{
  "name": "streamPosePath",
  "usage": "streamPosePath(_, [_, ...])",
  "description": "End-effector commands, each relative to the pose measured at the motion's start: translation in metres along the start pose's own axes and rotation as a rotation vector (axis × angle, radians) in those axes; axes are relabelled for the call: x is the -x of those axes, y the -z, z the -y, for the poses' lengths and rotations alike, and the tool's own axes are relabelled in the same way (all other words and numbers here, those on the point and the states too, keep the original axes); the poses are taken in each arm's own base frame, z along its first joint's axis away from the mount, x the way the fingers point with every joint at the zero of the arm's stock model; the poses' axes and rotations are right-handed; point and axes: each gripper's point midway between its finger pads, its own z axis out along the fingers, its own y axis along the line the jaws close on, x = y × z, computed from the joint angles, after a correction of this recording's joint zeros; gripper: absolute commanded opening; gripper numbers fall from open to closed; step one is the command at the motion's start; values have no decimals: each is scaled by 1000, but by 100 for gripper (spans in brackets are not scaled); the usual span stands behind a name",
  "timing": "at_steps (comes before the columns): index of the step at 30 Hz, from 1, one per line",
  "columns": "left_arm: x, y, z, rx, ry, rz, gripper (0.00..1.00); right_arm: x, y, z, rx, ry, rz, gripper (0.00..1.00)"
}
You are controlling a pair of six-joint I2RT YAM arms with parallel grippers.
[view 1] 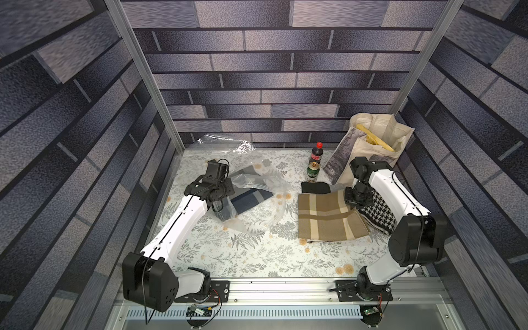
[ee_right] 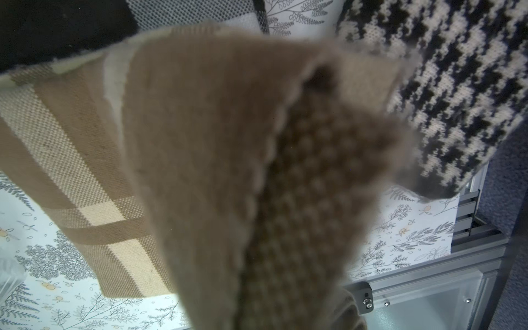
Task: Take the scarf out of the vacuum bag
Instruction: Place the scarf at the center of the board, then take out the scarf from the vacuum bag.
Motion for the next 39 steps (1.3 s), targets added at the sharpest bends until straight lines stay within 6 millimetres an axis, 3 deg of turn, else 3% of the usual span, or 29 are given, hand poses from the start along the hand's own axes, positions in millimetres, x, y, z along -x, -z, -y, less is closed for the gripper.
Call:
streamPosePath(1, [7, 12, 9, -42, -28, 43, 0, 19, 0, 12, -52, -22, 50, 0])
streamPosePath(5, [7, 13, 15, -61, -41, 42, 0, 23, -5, 15, -68, -20, 40, 0])
streamPosePath(11, [4, 15, 28, -92, -87, 53, 0, 27, -11, 15, -76, -13, 40, 21])
streamPosePath(13, [3, 16, 31, -100, -95, 53, 0, 27, -12, 17, -85, -18, 45, 37])
streamPosePath(15, [3, 16, 34, -112, -103, 54, 0, 28, -9, 20, -96, -28, 70, 62])
streamPosePath(17, [1, 15, 37, -124, -113, 43, 0, 27, -6, 22, -94, -37, 89, 75])
streamPosePath(25, [-3, 14, 45, -157, -131, 27, 1, 23, 4, 22, -70, -54, 130, 100])
streamPosePath(34, [-5, 15, 51, -182, -158, 21, 2, 24, 35, -32, 329, -126, 292, 100])
streamPosePath(39, [-9, 15, 59, -199, -182, 5, 2, 15, 54, -76, 731, -265, 366, 100])
